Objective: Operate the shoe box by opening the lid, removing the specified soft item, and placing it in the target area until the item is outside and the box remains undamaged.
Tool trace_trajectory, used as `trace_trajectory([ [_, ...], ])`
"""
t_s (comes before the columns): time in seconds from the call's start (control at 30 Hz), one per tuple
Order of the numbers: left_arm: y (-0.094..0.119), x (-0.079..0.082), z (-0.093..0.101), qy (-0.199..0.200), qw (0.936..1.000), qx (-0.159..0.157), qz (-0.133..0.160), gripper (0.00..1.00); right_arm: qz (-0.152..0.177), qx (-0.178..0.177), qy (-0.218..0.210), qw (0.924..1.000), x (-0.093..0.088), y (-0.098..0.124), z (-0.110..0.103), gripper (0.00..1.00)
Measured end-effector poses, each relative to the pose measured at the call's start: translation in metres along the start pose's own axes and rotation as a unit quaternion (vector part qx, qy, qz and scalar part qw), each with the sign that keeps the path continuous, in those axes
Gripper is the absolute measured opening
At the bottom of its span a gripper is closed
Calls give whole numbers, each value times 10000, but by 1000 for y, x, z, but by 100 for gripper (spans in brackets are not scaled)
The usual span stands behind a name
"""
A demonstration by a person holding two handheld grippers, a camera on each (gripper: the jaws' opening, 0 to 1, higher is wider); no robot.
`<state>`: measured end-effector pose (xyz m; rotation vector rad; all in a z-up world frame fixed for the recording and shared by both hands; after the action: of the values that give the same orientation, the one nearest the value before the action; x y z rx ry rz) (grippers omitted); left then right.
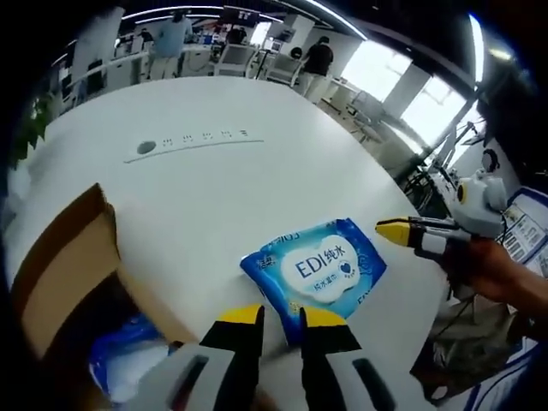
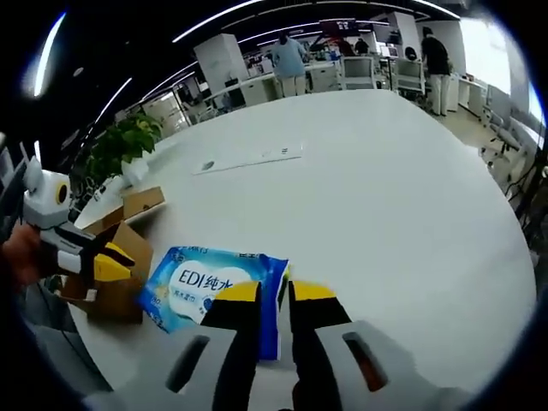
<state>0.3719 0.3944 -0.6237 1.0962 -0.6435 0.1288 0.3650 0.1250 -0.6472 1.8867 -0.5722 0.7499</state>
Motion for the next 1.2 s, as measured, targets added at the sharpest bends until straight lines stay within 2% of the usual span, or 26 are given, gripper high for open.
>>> trace_trajectory([
  [0.2, 18, -1, -9, 107, 9997, 31, 230, 21, 96, 66, 78, 9999, 6, 6, -17, 11],
  [0.47, 42, -10, -28, 205, 9987, 61, 462, 23, 86, 131, 170, 9997, 2, 8, -37, 11],
  [0.73, 74, -21, -52, 345, 9964, 110, 761, 23, 129, 368, 277, 9989, 6, 1, -71, 11],
  [0.87, 94, -34, -71, 370, 9946, 243, 940, 23, 64, 555, 461, 9974, 8, -5, -88, 11],
  [1.0, 108, -46, -90, 388, 9934, 402, 999, 23, 32, 671, 586, 9960, 11, -11, -105, 11],
  [1.2, 133, -66, -120, 541, 9899, 681, 1123, 24, -72, 1045, 859, 9908, 10, -29, -139, 13],
])
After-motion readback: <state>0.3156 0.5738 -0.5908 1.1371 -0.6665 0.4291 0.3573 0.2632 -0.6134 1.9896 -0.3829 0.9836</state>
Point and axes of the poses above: the point that each gripper's makers call its tool centre point, and the gripper's own axes: y roughly backward along the fingers, z roughly to its right, x roughly out of its top, the point moved 10 cm from there along y, roughly backward along the fingers, and after that the axes turned 5 degrees about x, right-handed, at the moved point
